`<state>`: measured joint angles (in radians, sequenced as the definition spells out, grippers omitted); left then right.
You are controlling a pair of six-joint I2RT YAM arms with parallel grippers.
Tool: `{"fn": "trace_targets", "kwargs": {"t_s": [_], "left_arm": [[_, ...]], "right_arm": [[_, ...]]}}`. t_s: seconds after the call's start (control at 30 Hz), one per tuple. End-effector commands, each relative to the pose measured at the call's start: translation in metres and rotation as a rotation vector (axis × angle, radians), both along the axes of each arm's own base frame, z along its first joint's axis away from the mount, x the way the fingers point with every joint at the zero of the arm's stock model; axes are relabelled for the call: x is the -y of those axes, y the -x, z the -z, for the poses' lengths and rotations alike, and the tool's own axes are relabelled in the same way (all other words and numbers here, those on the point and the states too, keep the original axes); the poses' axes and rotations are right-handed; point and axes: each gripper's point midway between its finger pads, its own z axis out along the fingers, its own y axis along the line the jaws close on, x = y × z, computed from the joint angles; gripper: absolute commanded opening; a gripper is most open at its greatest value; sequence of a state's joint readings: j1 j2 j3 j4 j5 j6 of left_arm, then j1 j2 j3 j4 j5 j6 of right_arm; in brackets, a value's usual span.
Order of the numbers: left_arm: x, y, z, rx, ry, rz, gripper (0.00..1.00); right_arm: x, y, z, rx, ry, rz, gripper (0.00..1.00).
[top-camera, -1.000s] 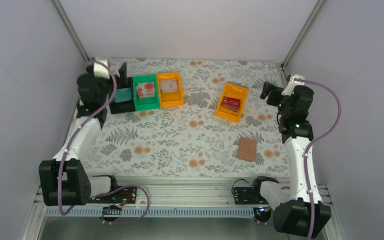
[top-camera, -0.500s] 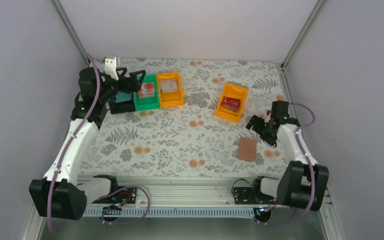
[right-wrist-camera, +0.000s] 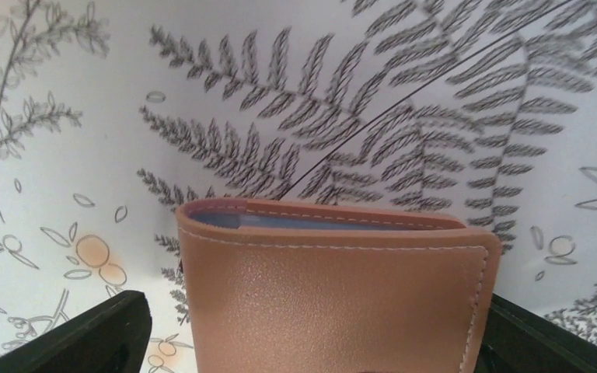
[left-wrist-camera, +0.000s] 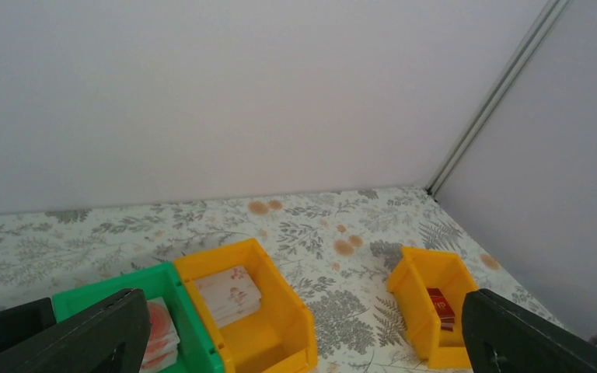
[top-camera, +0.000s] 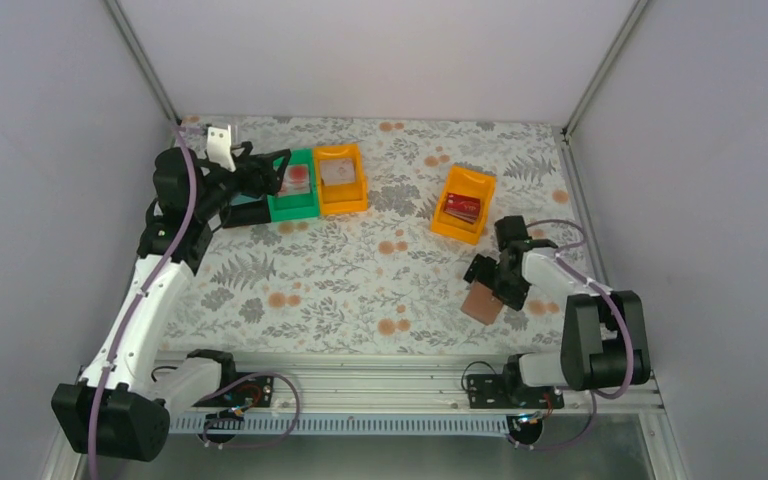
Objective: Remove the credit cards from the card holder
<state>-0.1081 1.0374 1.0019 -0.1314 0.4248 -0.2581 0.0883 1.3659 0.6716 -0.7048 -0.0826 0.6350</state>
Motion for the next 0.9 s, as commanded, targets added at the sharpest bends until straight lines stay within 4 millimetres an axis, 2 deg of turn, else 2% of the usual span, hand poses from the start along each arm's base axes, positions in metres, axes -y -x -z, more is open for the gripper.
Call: {"fn": "trace_targets", "kwargs": {"t_s": [0.0, 0.1, 0.23, 0.4, 0.5, 0.7, 0.87], "left_arm": [[0.002, 0.005, -0.005, 0.041, 0.007, 0.012, 1.0], [0.002, 0.008, -0.006, 0.047, 0.007, 0.015, 1.0], [0.002, 0.009, -0.005, 0.038, 0.013, 0.015, 1.0], [0.003, 0.01, -0.012, 0.055, 0.025, 0.017, 1.0], [0.002, 0.011, -0.016, 0.069, 0.016, 0.016, 1.0], [0.002, 0.011, -0.008, 0.044, 0.007, 0.013, 1.0], [0.001, 0.007, 0.013, -0.025, -0.006, -0.003, 1.0]], "right_arm": [[-0.006, 0.014, 0.01, -0.054, 0.062, 0.015, 0.99], [-0.003, 0.019, 0.009, -0.078, 0.144, 0.005, 0.99], [0.006, 0.016, 0.005, -0.093, 0.245, 0.001, 0.99], [0.002, 0.021, 0.016, -0.098, 0.216, 0.015, 0.99], [-0.005, 0.017, 0.02, -0.084, 0.18, 0.007, 0.99], [-0.012, 0.014, 0.02, -0.062, 0.136, -0.015, 0.86], [-0.022, 0.016, 0.02, -0.047, 0.078, -0.037, 0.78]]}}
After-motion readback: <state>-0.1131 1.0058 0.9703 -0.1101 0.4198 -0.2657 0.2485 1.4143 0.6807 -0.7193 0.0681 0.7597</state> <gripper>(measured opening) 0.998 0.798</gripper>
